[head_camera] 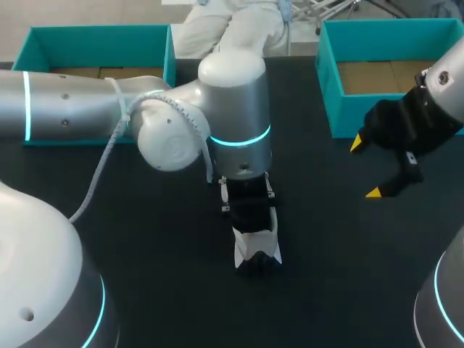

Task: Take the shoe out of the shoebox, open the shoe tongue, remove and reinsert the insole, then place the shoe into the shoebox

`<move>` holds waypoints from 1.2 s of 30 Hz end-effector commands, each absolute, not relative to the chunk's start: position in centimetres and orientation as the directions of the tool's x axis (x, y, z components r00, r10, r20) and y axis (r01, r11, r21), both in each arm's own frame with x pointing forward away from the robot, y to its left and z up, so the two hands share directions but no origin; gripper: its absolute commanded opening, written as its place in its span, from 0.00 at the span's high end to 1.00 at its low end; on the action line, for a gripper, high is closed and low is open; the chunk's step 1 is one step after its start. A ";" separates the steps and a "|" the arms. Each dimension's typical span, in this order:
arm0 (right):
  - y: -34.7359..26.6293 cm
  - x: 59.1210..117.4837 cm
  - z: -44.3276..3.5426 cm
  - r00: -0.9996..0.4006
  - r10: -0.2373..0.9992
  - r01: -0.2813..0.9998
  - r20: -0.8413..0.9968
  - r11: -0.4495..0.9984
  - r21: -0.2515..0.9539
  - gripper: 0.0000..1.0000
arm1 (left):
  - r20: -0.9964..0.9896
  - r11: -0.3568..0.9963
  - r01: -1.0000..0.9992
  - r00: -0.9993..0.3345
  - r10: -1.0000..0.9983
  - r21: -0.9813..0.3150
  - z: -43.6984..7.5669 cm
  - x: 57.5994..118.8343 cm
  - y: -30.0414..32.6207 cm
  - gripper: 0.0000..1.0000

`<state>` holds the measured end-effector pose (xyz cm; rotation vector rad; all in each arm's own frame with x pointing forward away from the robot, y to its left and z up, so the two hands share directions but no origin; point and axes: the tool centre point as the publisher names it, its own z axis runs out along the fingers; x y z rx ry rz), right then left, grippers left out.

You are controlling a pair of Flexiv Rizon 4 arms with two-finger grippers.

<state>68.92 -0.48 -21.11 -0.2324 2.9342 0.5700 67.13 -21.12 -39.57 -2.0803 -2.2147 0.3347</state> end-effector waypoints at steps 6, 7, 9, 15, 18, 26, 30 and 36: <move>-0.4 68.9 -21.2 -0.978 -0.122 -0.177 -0.170 0.918 0.356 0.00 | -0.132 0.051 0.979 -0.079 0.988 -0.198 -37.9 67.5 -21.0 1.00; -0.4 68.9 -21.2 -0.978 -0.122 -0.177 -0.170 0.918 0.356 0.00 | -0.145 0.048 0.980 -0.077 0.986 -0.193 -37.5 67.6 -21.0 1.00; -0.4 68.9 -21.2 -0.978 -0.122 -0.177 -0.170 0.918 0.356 0.00 | -0.165 0.035 0.983 -0.065 0.984 -0.180 -36.8 67.5 -21.2 1.00; -0.4 68.9 -21.2 -0.978 -0.122 -0.177 -0.170 0.918 0.356 0.00 | -0.187 0.012 0.989 -0.040 0.982 -0.150 -37.2 67.7 -22.7 1.00; -0.4 68.9 -21.2 -0.978 -0.122 -0.177 -0.170 0.918 0.356 0.00 | -0.188 0.007 0.988 -0.036 0.982 -0.153 -38.3 67.7 -23.3 1.00; -0.4 68.9 -21.2 -0.978 -0.122 -0.177 -0.170 0.918 0.356 0.00 | -0.162 0.089 0.987 -0.110 0.981 -0.130 -40.9 67.8 -23.7 1.00; -0.4 68.9 -21.2 -0.978 -0.122 -0.177 -0.170 0.918 0.356 0.00 | -0.133 0.106 0.988 -0.121 0.984 -0.110 -41.5 68.0 -23.0 1.00; -0.4 68.9 -21.2 -0.978 -0.122 -0.177 -0.170 0.918 0.356 0.00 | -0.129 0.144 0.985 -0.155 0.980 -0.092 -40.1 69.3 -21.0 1.00</move>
